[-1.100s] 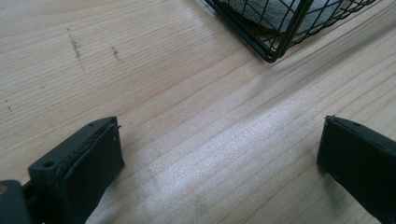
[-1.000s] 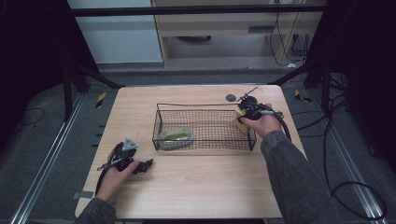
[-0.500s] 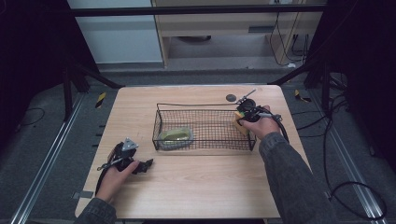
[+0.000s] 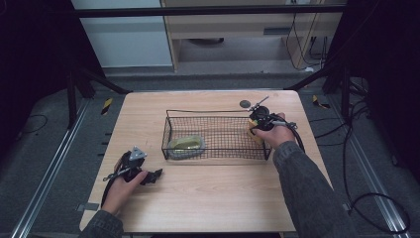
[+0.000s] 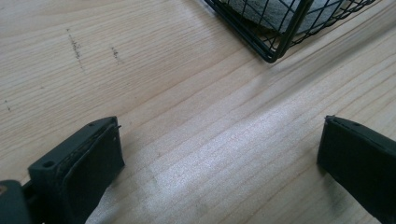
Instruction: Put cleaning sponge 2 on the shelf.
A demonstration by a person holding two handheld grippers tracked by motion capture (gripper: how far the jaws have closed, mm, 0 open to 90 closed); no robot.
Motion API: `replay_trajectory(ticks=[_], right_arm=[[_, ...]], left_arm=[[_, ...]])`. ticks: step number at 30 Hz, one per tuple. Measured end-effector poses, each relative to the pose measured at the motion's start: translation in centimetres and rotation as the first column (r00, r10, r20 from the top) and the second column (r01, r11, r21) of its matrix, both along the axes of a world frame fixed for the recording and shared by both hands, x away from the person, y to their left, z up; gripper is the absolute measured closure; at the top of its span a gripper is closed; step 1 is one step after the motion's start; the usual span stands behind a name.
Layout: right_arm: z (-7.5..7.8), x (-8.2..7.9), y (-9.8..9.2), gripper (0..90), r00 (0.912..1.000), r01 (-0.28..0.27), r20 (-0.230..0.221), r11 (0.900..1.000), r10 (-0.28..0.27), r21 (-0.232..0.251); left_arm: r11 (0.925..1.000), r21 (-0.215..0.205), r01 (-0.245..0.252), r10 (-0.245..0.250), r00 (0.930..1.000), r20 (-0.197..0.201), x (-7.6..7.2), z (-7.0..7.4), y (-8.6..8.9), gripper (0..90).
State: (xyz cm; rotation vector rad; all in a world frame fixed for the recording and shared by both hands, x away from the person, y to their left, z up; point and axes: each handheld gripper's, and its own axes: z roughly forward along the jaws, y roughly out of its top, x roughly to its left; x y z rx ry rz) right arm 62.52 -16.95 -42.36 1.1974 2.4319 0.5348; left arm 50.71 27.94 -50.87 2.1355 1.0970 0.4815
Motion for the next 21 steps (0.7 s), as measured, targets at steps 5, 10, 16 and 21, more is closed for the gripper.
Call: replay_trajectory(ticks=[5,10,16,21], right_arm=[[0.3,-0.3,0.0,57.1,1.0,-0.001,0.008,1.0,0.001,0.006],[0.9,-0.8,0.0,57.0,1.0,-0.004,0.007,1.0,0.004,0.028],[1.4,-1.5,0.2,57.2,0.9997,-0.022,0.015,0.999,0.022,0.036],[1.7,-1.9,0.3,55.7,0.9994,-0.033,0.014,0.999,0.032,0.042]], left_arm=[[1.0,0.0,0.0,0.0,1.0,0.0,0.0,0.0,0.0,0.0],[1.0,0.0,0.001,-0.001,1.0,0.0,0.0,0.0,0.0,0.0],[1.0,0.0,0.001,-0.001,1.0,-0.001,0.0,0.0,0.0,0.0],[1.0,0.004,0.004,-0.004,1.0,-0.002,0.0,0.0,0.0,0.0]])
